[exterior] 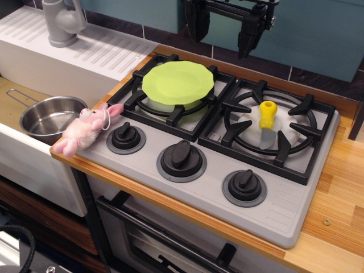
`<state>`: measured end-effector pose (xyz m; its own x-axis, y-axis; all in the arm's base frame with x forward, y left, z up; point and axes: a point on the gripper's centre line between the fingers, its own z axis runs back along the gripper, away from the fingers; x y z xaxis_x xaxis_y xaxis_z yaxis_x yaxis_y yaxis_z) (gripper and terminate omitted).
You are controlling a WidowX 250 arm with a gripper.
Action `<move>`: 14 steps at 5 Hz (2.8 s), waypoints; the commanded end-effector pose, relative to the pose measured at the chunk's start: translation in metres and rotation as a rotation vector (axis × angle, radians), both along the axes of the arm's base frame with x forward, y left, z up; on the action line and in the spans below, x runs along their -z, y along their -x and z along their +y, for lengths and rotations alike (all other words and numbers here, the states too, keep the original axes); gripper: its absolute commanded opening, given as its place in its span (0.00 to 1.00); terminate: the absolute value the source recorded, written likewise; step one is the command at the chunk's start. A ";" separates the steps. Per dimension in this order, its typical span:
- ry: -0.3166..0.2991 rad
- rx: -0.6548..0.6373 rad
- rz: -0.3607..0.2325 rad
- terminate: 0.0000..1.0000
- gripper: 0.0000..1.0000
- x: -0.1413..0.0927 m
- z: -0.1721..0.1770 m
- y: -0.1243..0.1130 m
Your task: End effector reaching knife
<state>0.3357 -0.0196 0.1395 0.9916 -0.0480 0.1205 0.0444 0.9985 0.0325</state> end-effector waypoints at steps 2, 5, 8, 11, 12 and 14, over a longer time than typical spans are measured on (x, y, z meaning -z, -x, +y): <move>-0.028 -0.049 -0.020 0.00 1.00 0.013 -0.018 -0.011; 0.000 -0.102 -0.087 0.00 1.00 0.041 -0.048 -0.033; 0.007 -0.108 -0.144 0.00 1.00 0.065 -0.054 -0.037; 0.028 -0.147 -0.154 0.00 1.00 0.089 -0.068 -0.027; 0.047 -0.155 -0.170 0.00 1.00 0.101 -0.072 -0.024; 0.058 -0.169 -0.192 0.00 1.00 0.113 -0.084 -0.020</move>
